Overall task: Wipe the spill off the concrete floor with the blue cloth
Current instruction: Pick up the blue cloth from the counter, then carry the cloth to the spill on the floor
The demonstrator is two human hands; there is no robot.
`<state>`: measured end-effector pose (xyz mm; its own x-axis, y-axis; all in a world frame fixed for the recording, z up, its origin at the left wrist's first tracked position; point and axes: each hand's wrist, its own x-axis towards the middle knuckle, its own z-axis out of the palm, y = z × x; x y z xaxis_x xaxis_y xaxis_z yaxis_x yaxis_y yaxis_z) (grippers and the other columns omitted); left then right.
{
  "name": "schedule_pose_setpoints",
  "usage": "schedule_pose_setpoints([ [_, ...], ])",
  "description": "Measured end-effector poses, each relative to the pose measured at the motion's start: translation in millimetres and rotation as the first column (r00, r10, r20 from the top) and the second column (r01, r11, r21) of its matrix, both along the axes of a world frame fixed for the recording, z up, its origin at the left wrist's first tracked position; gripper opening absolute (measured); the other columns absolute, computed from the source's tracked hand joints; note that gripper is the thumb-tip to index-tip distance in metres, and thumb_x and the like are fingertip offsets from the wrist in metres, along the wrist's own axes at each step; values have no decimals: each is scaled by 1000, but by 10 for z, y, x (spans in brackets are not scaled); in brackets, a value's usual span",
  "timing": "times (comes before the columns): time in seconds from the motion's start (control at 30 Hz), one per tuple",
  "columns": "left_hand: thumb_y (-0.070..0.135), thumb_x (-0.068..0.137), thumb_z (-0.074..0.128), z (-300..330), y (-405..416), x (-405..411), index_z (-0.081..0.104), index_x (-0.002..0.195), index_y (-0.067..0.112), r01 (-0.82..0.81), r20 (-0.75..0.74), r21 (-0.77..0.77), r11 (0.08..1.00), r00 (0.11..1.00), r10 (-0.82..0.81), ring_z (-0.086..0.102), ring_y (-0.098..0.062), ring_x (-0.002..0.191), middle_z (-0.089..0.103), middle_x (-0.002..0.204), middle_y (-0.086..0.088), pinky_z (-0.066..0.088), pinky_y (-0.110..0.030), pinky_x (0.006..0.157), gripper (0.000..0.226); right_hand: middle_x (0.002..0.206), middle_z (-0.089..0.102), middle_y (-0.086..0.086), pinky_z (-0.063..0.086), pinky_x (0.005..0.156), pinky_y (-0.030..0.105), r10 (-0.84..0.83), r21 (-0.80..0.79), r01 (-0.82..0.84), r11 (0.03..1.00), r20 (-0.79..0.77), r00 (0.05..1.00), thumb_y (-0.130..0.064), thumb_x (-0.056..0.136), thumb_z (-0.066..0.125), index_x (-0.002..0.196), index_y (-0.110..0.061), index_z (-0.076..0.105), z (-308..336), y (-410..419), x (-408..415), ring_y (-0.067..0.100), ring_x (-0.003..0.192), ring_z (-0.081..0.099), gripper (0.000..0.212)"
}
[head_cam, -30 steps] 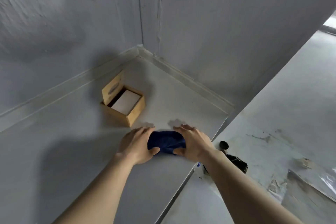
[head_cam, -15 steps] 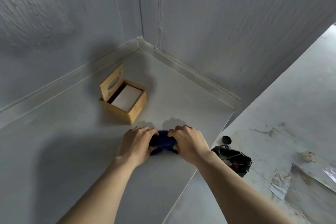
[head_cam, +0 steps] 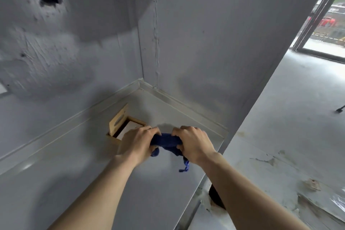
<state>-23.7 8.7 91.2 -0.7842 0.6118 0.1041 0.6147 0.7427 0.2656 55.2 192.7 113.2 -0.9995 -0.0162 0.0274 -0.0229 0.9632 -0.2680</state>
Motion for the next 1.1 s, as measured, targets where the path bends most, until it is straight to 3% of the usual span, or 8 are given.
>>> schedule_pose_setpoints([
  [0.13,27,72,71,613,80,38,62,100,33,20,-68,17,1000,998,-18,64,-20,89,67,97,10,39,-31,63,29,97,67,-1,42,62,33,-25,35,28,999,-96,995,-17,76,64,107,-26,63,511,79,41,30,83,62,33],
  [0.23,27,69,70,1051,105,83,63,96,32,29,-125,43,999,992,-23,63,-22,88,67,94,8,43,-33,64,29,97,67,-2,38,61,32,-25,64,36,997,-163,986,-16,74,65,106,-26,62,928,119,108,28,83,61,34],
  [0.5,25,80,65,2107,163,295,64,100,35,68,-324,100,993,946,-32,63,-20,87,66,95,10,50,-36,72,23,96,67,-3,41,63,32,-9,133,58,989,-346,938,-16,76,69,107,-26,62,1937,183,373,26,83,61,34],
  [0.63,24,82,65,2533,194,403,63,99,35,81,-378,105,991,925,-35,62,-17,82,65,94,12,43,-31,65,21,94,67,-4,52,67,37,-3,144,67,987,-402,915,-20,76,70,105,-27,62,2349,214,514,24,82,62,30],
  [0.8,26,84,62,2899,218,553,63,97,35,91,-449,129,988,893,-23,61,-16,80,64,91,12,36,-27,56,16,93,67,-4,55,70,42,-5,158,88,983,-461,888,-17,77,69,103,-27,63,2699,240,667,24,80,62,28],
  [1.1,28,84,62,3014,476,719,63,93,36,177,-459,138,974,883,-95,60,-14,76,64,87,13,34,-28,55,13,95,69,-4,56,74,41,-85,174,186,967,-467,880,-19,80,71,107,-27,63,2813,399,984,22,82,64,30],
])
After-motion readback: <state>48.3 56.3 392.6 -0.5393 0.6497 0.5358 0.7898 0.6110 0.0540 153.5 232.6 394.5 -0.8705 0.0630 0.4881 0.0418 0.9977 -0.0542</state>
